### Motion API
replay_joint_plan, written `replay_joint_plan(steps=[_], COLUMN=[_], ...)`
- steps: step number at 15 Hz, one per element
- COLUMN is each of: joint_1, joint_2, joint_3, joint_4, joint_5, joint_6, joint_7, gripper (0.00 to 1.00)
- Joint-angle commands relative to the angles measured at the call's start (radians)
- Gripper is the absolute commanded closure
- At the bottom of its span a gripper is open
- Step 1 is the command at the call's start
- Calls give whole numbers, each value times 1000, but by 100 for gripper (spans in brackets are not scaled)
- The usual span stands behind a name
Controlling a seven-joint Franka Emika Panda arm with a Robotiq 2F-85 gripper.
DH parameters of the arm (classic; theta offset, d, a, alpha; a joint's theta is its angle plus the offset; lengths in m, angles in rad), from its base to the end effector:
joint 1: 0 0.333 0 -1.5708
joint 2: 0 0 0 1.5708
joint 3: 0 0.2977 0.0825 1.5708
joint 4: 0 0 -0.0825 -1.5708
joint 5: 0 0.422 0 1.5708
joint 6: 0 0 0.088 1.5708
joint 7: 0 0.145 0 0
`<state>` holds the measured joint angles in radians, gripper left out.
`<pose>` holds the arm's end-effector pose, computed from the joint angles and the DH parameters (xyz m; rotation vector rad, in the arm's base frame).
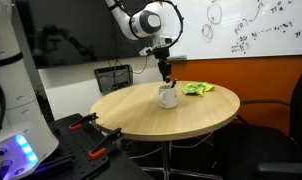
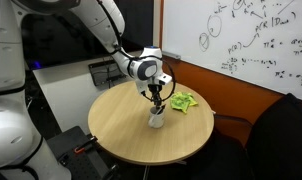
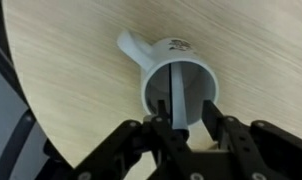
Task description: Remove the marker from the mug cup
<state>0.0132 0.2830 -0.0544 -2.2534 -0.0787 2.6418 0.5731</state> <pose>0.5726 -0.0244 0.1610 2.9952 -0.8358 0.1812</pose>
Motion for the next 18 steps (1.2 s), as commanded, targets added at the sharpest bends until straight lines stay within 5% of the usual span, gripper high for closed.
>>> replay_joint_plan(steps=[1,13,18], joint_1=[-7,-3,31], joint_2=[-7,95,125], joint_3=[4,-18,-38], joint_4=[-24,12,43], joint_5=[102,159,125], joint_6=[32,107,121], joint_7=[-80,-163,-167], gripper=[58,45,55])
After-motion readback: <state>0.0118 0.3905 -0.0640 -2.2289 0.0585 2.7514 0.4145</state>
